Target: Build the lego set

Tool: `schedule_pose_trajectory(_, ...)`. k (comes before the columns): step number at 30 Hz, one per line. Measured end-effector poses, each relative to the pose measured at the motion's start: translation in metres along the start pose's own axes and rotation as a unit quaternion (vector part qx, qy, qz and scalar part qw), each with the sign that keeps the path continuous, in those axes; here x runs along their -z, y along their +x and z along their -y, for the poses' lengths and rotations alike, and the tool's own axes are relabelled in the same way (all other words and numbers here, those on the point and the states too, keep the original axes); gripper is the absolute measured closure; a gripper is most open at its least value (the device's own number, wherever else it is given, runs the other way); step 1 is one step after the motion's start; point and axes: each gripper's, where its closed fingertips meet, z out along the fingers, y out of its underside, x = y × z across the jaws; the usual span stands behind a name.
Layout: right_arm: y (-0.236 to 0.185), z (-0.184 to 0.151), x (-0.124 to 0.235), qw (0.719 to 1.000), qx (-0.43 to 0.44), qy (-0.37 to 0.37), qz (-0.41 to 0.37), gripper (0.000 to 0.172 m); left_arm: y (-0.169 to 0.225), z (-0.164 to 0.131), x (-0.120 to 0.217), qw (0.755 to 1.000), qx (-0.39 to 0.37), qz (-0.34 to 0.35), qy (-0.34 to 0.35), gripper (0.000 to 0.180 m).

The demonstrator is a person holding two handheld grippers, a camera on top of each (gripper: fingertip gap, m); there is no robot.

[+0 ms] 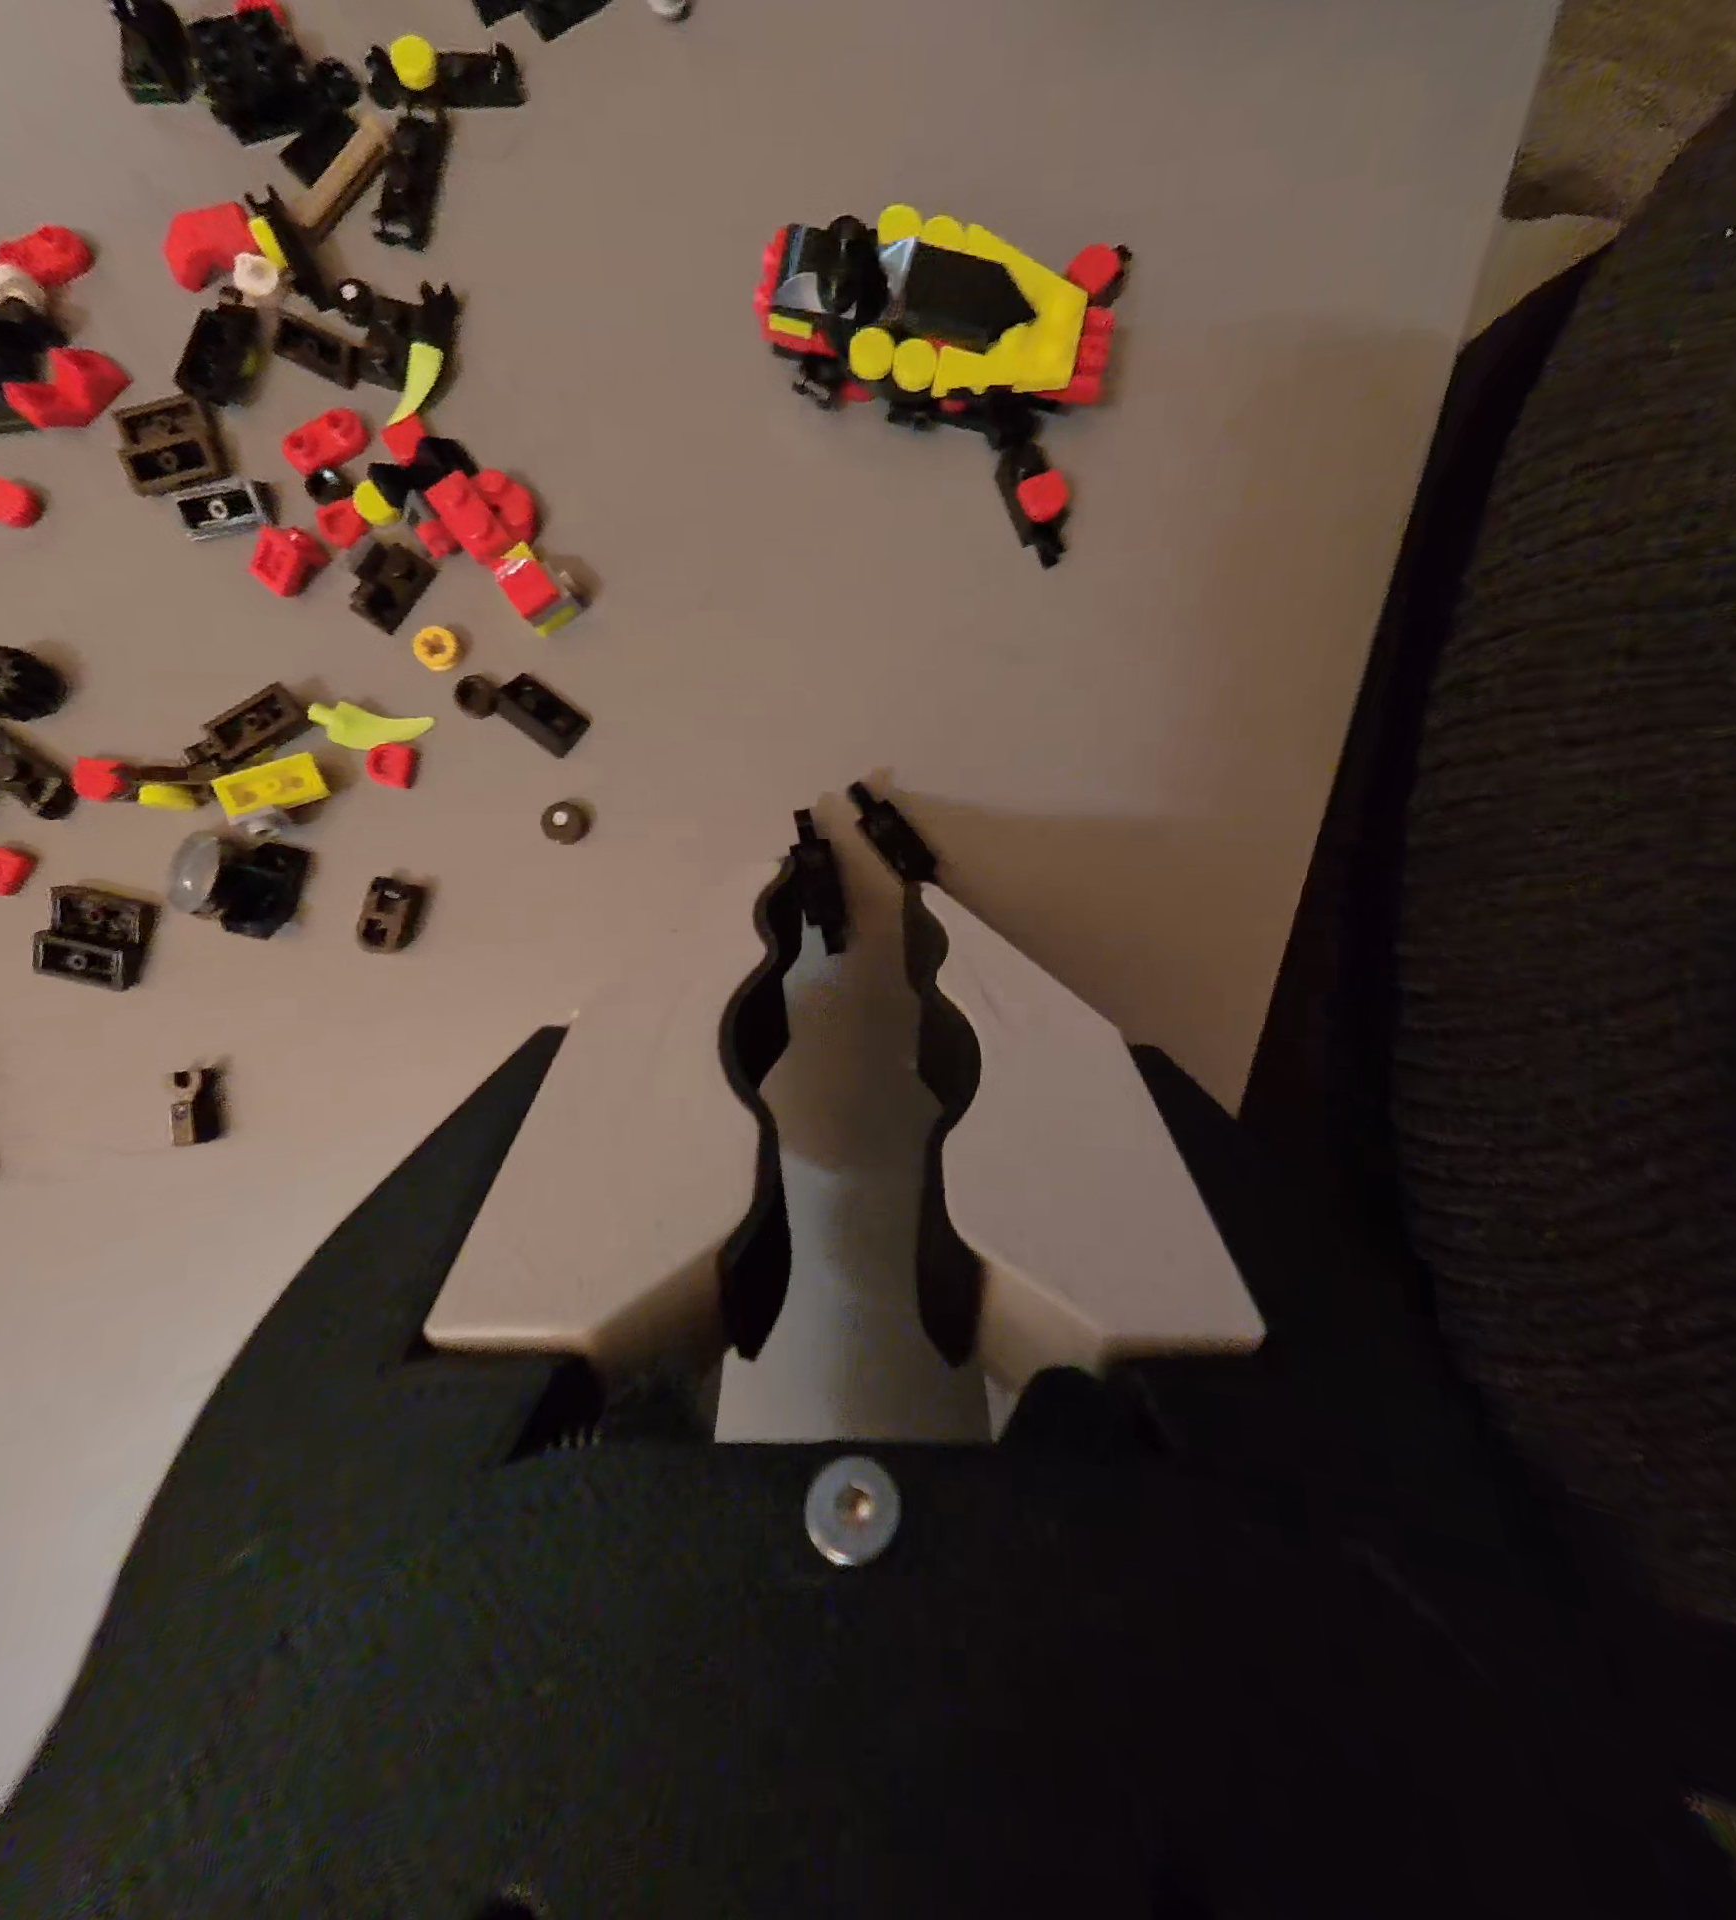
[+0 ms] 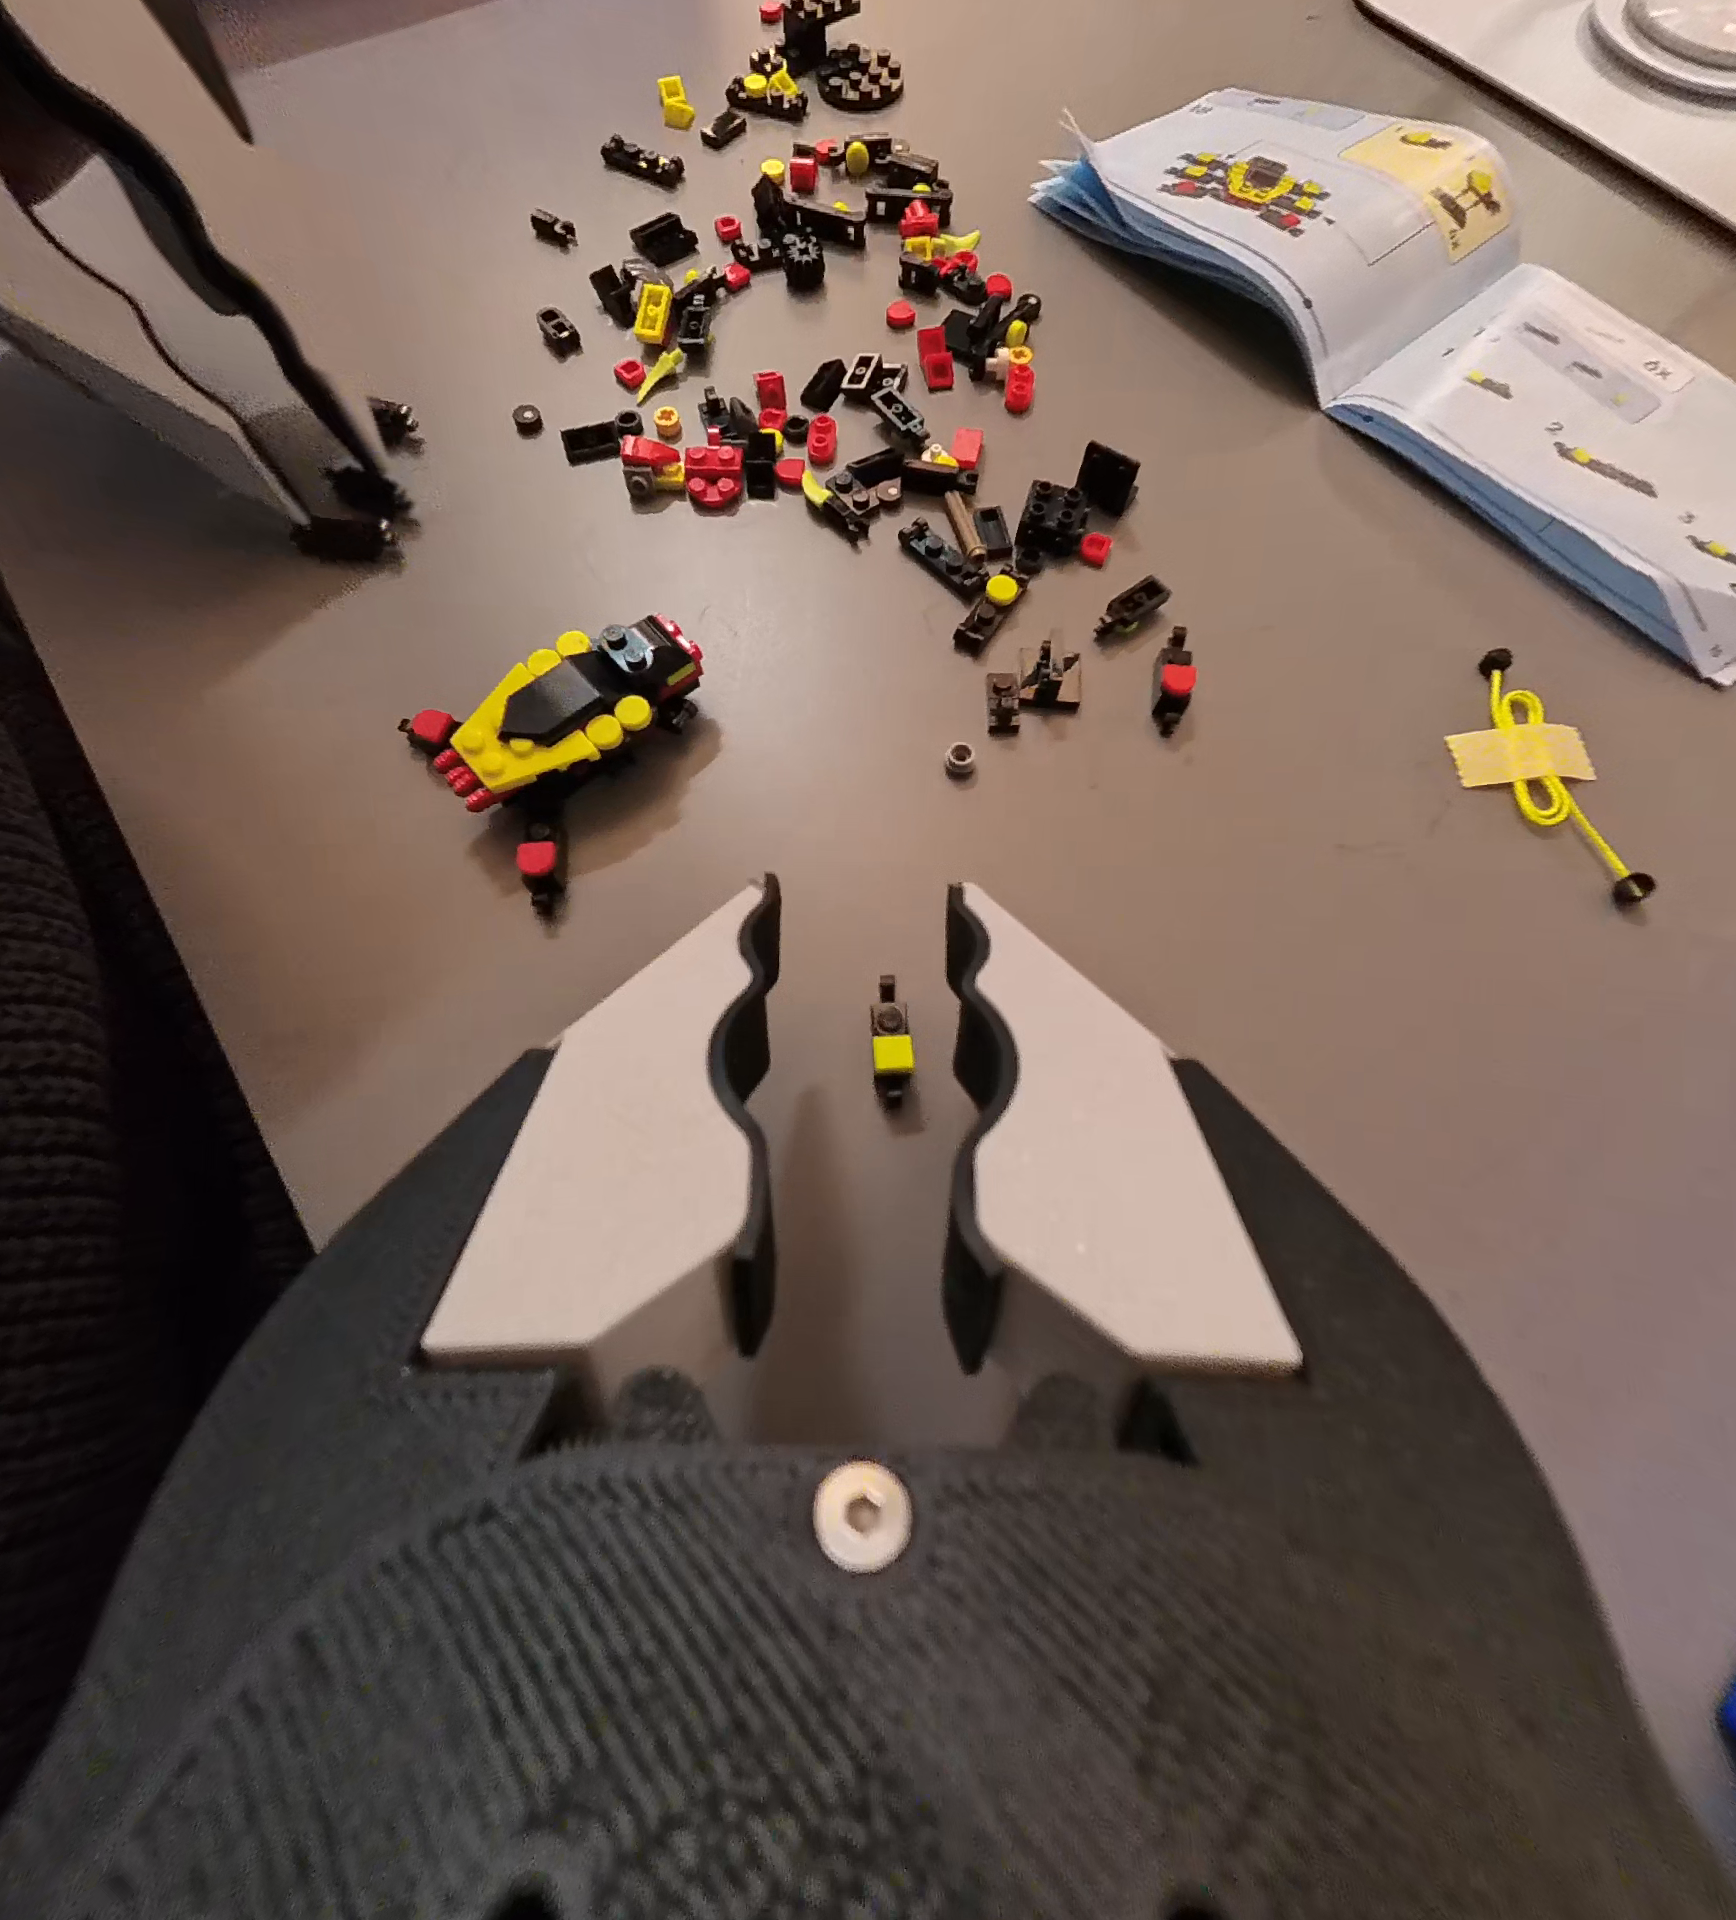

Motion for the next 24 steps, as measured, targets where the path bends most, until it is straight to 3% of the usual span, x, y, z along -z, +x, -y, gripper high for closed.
schedule_pose_trajectory(5,0.000,0.000,0.000,1.000,0.002,-0.001,-0.002,0.142,-0.005,0.000,0.001,0.999,-0.004,0.038,0.006,0.163)
schedule_pose_trajectory(11,-0.001,0.000,-0.001,1.000,0.004,-0.003,0.000,0.142,-0.008,-0.002,-0.004,0.999,0.008,0.033,0.009,0.160)
schedule_pose_trajectory(24,-0.003,0.000,-0.001,1.000,0.007,-0.002,0.002,0.142,-0.062,-0.017,0.012,0.988,0.081,0.128,0.017,0.168)
